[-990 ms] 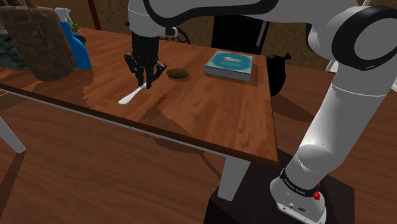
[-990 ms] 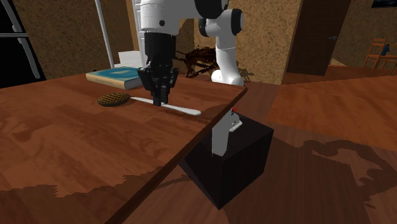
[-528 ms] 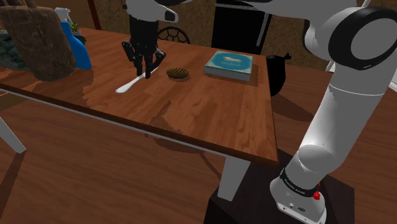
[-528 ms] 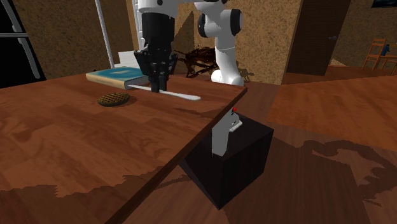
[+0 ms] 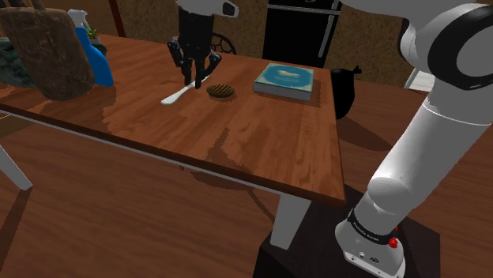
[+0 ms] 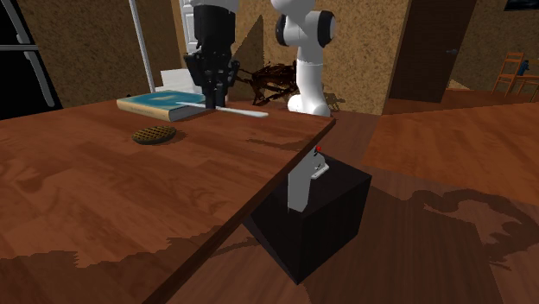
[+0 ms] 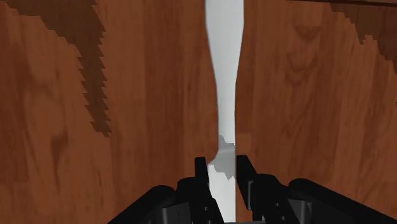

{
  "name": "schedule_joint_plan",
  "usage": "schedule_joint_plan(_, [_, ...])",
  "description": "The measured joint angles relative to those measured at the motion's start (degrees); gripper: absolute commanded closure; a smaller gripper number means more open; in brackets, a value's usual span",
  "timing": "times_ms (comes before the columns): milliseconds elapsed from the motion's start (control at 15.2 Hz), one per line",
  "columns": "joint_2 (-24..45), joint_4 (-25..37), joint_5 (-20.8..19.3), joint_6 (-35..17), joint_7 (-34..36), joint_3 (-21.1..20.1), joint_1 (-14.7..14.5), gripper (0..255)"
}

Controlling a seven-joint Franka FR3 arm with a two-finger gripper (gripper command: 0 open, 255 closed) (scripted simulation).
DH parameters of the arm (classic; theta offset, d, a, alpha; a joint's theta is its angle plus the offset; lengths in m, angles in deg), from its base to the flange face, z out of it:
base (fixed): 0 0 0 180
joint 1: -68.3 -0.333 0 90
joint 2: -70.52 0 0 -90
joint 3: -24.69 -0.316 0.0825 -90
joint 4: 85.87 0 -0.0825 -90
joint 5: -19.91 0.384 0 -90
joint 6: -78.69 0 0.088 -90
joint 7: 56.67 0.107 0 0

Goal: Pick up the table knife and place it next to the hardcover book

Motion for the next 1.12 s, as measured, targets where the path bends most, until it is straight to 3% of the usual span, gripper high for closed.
schedule_joint_plan(462, [-15.9,-15.1,10.4,-1.2,-13.4,8.1,4.5,255])
schedule_joint_plan(1122, [-30.2,-28.4,14.1,1.3,-28.4,20.4,6.1,255])
